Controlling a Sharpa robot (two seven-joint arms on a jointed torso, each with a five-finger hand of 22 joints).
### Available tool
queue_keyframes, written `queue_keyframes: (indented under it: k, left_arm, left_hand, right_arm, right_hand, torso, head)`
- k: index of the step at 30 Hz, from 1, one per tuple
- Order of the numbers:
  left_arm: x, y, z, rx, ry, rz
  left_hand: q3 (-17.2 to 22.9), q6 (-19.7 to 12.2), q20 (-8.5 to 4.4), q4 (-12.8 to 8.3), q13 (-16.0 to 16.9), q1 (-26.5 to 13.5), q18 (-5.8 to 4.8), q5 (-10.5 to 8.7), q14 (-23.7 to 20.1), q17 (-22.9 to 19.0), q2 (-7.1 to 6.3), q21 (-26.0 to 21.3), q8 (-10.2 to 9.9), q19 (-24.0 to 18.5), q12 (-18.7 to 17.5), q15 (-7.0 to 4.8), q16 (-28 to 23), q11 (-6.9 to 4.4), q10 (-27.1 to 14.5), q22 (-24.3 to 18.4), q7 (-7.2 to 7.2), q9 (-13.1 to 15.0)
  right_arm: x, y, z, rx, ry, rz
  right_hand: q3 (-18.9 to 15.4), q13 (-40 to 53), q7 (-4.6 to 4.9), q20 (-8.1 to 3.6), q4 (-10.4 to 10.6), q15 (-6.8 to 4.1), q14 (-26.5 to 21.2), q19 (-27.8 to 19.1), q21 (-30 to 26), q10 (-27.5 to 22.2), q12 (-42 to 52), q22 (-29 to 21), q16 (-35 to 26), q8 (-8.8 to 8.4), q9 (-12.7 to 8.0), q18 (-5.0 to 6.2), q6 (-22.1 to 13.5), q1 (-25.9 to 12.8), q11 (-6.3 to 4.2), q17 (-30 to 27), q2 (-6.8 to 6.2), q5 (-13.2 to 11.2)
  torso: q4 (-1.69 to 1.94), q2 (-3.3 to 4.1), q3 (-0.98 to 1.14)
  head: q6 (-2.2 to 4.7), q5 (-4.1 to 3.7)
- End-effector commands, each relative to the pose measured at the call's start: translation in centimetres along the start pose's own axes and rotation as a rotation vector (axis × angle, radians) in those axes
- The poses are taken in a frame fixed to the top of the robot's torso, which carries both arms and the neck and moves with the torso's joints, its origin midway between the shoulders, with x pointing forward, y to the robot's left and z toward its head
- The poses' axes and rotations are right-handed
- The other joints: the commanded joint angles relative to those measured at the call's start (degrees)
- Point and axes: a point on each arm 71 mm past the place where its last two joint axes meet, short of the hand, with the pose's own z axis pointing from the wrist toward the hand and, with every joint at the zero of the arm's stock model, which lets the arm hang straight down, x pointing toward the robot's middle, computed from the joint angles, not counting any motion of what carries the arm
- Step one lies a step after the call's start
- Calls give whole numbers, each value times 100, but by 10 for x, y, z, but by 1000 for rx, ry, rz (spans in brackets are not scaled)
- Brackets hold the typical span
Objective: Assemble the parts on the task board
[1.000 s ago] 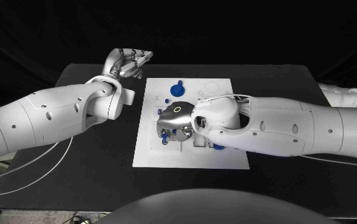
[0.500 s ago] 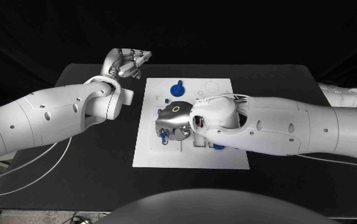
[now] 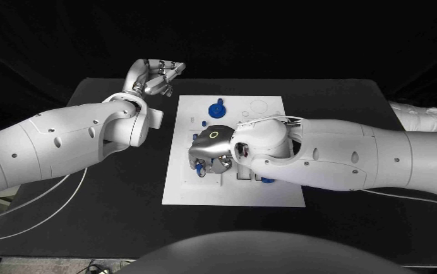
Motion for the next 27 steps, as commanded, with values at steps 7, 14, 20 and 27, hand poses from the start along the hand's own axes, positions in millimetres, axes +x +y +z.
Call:
queue_keyframes:
  k: [7, 14, 20, 27]
  left_arm:
    - [1, -2, 0, 19, 12, -1]
    - [2, -2, 1, 19, 13, -1]
    - [1, -2, 0, 19, 12, -1]
    - [1, -2, 0, 19, 12, -1]
  left_hand:
    - [-36, -20, -10, -8, 6, 7, 17, 20, 31, -6, 27, -38, 19, 37, 33, 4, -32, -15, -18, 0, -3, 9]
    - [-36, -20, -10, -8, 6, 7, 17, 20, 31, -6, 27, -38, 19, 37, 33, 4, -32, -15, -18, 0, -3, 9]
    - [-36, -20, -10, -8, 6, 7, 17, 20, 31, -6, 27, -38, 19, 37, 33, 4, -32, -15, -18, 0, -3, 9]
    - [-36, -20, -10, -8, 6, 7, 17, 20, 31, -6, 27, -38, 19, 37, 33, 4, -32, -15, -18, 0, -3, 9]
  right_arm:
    - [7, 1, 0, -5, 57, 2]
    - [8, 1, -2, 4, 58, 2]
    - [9, 0, -3, 11, 62, 0]
    - [9, 0, -3, 9, 67, -1]
  right_hand:
    - [13, -6, 29, 10, 28, -22, 607, 611, 26, -43, -26, 1510, 23, 19, 10, -39, 60, -24, 5, 1507, -3, 26]
    - [17, -6, 25, 7, 27, -27, 607, 611, 26, -48, -25, 1510, 23, 19, 11, -39, 63, -22, 1, 1507, -1, 25]
    - [17, -6, 25, 7, 27, -27, 607, 611, 26, -48, -25, 1510, 23, 19, 11, -39, 63, -22, 1, 1507, -1, 25]
    - [17, -6, 25, 7, 27, -27, 607, 611, 26, -48, -25, 1510, 23, 19, 11, -39, 63, -22, 1, 1507, -1, 25]
  torso:
    - [-2, 2, 3]
    - [0, 5, 3]
    - [-1, 4, 3]
    - [1, 8, 4]
  head:
    - [0, -14]
    - [0, -33]
    - [0, -45]
    - [0, -55]
